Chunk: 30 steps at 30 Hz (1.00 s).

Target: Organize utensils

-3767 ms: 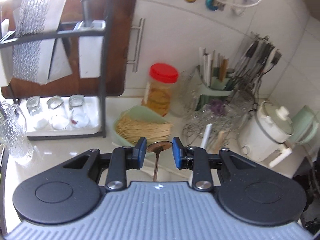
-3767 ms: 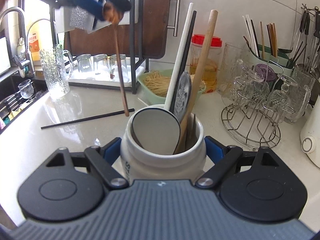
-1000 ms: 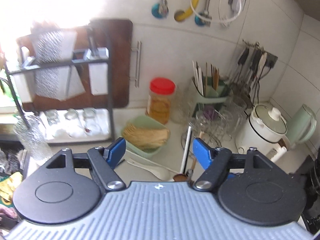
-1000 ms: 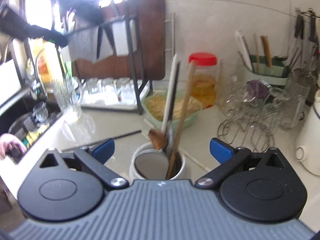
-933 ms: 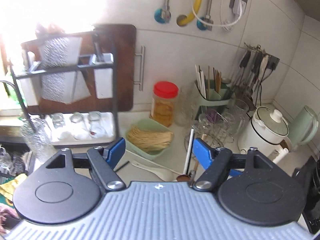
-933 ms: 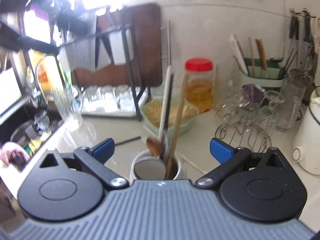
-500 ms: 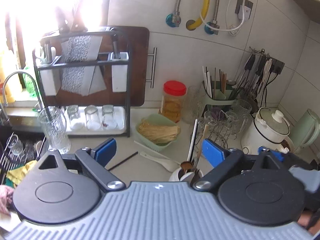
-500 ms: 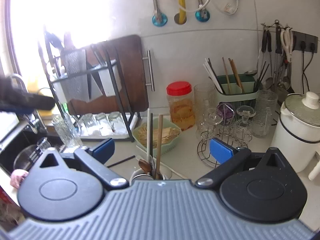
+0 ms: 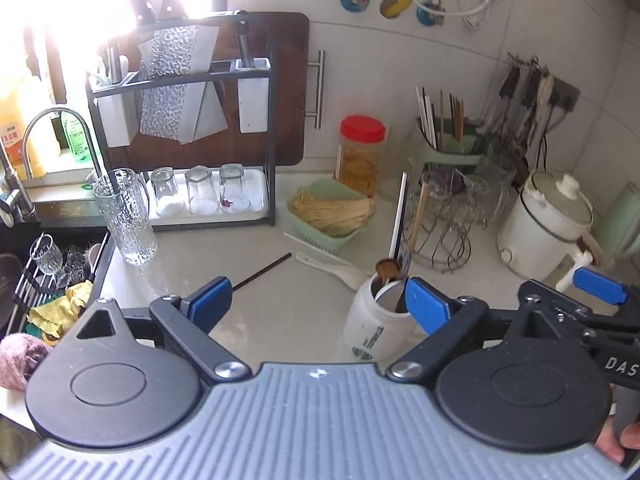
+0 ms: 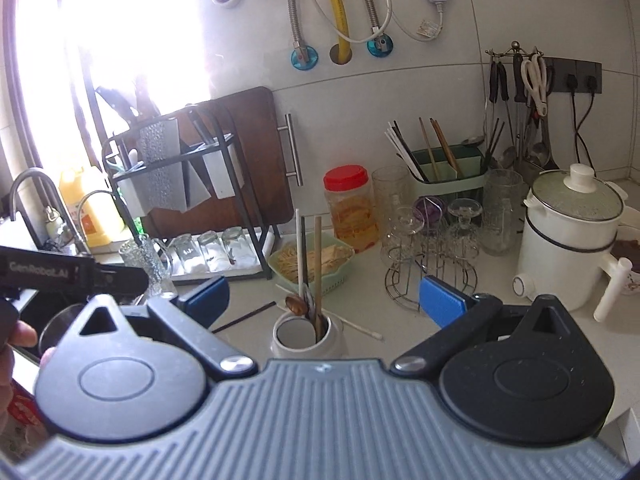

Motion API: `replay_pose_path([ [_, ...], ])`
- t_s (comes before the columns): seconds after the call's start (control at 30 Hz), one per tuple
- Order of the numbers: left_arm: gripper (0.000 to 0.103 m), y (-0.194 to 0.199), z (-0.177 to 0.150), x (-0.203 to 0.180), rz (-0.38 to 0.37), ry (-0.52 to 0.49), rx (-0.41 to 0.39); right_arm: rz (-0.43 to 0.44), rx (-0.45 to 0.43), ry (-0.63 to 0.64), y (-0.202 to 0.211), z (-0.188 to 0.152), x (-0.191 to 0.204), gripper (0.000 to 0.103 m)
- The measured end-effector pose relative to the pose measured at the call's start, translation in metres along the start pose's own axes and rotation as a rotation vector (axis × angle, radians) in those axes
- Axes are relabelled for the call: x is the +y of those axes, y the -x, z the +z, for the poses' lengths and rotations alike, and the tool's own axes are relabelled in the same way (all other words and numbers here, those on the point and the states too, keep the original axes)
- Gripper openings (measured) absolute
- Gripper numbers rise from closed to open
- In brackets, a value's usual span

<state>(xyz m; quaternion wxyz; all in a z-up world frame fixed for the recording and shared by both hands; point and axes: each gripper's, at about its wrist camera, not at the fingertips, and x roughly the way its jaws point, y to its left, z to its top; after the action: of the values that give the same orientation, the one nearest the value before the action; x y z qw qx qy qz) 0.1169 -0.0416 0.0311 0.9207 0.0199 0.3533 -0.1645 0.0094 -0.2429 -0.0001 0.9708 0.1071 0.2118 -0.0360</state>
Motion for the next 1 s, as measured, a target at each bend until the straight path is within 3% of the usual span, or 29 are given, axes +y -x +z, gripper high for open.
replay_pose_path([
  [0.17, 0.096, 0.005, -0.001, 0.011, 0.021, -0.001, -0.017, -0.006, 0.000, -0.005, 0.011, -0.009, 0.003, 0.103],
  [0.47, 0.096, 0.009, -0.019, 0.023, -0.005, 0.004, 0.015, -0.057, 0.001, -0.040, 0.021, -0.020, 0.013, 0.103],
  [1.0, 0.096, 0.023, -0.064, 0.023, -0.010, 0.071, 0.041, -0.036, 0.054, 0.024, 0.035, -0.048, 0.028, 0.103],
])
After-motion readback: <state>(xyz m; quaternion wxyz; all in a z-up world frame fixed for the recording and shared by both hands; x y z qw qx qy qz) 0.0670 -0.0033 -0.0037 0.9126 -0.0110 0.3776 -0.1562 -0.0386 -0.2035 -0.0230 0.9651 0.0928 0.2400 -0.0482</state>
